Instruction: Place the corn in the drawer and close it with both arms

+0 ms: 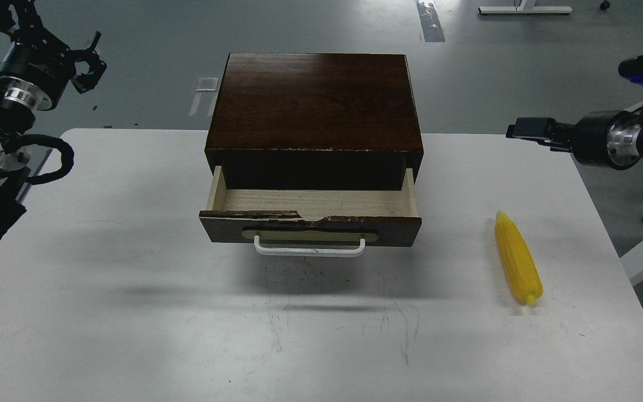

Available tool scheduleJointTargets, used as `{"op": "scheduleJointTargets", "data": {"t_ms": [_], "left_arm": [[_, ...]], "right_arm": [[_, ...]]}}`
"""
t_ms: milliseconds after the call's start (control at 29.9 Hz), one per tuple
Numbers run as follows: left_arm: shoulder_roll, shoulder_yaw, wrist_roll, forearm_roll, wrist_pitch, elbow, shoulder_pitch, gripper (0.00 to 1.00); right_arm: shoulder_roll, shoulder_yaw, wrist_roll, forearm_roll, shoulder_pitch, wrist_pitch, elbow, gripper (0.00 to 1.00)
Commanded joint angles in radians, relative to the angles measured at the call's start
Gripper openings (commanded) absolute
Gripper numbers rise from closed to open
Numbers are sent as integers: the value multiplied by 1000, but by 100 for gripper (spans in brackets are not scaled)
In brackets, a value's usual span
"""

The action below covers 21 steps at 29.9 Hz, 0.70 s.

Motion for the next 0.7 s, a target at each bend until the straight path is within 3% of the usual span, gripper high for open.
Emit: {"op": "scheduleJointTargets", "data": {"t_ms": [0, 435, 669], "left_arm": [[1, 1, 0, 0, 0, 0, -2, 98], [-1, 14, 0, 2, 0, 0, 11, 98], [2, 14, -1, 2, 0, 0, 21, 98]], "right_arm": [[20, -5, 2, -94, -76, -3, 1, 100], [52, -5, 13, -183, -296, -42, -2, 87], [77, -1, 21, -184, -300, -61, 3, 84]]}}
